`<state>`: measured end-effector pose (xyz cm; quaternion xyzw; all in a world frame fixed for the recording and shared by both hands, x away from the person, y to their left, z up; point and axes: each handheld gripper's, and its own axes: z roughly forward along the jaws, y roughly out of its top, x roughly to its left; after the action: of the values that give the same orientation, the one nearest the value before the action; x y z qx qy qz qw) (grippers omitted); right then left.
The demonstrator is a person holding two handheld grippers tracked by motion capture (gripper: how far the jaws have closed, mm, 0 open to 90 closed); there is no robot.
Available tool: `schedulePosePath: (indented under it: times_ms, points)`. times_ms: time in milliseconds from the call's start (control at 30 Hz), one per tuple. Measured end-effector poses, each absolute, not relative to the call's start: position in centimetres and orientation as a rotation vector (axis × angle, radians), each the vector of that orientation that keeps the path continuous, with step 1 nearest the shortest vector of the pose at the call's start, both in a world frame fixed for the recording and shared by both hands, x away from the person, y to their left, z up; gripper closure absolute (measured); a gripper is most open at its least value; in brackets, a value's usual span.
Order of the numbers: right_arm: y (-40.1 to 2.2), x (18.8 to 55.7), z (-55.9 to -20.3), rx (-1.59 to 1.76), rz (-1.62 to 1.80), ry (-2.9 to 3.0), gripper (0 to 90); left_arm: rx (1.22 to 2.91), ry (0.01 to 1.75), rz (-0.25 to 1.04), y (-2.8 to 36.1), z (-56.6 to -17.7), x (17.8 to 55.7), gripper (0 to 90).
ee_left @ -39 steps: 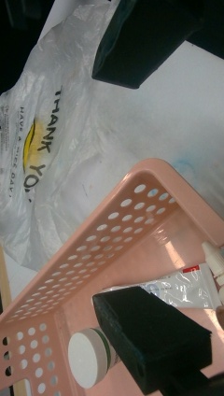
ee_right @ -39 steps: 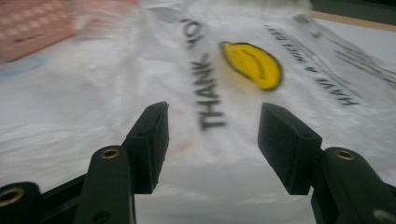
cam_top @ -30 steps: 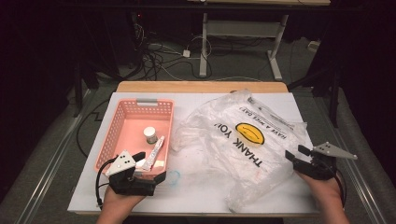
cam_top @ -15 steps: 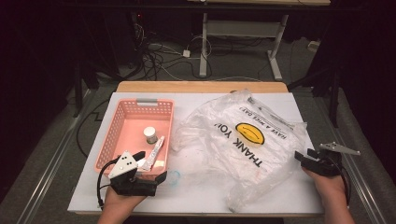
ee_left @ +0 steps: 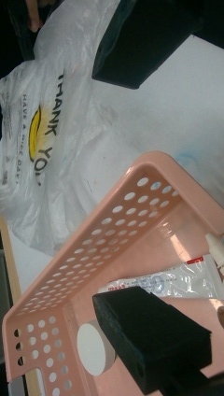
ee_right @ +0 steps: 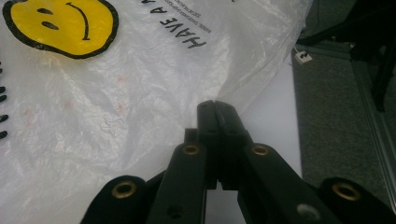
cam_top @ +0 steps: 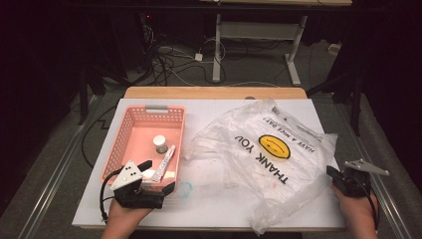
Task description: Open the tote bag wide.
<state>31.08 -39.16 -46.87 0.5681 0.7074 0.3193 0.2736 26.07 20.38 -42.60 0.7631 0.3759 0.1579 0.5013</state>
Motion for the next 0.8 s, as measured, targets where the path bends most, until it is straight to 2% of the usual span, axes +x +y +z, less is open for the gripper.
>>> schedulePosePath:
  times_ms: [200,367,633,800]
  points:
    - [-39.2,28.8,-47.1,1.544,0.847,1.910,89.4,1.841,0.903,0.381,20.4,-42.5,26.1,0.0]
    - [-39.7,28.2,-46.0,1.499,0.955,1.883,64.7,1.836,0.902,0.382,20.5,-42.5,26.2,0.0]
    - [-37.8,27.9,-43.8,1.305,1.217,1.915,41.6,1.841,0.910,0.376,20.4,-42.9,26.5,0.0]
    - [-35.6,28.6,-43.8,1.213,1.280,1.981,21.3,1.844,0.912,0.375,20.2,-43.0,26.5,0.0]
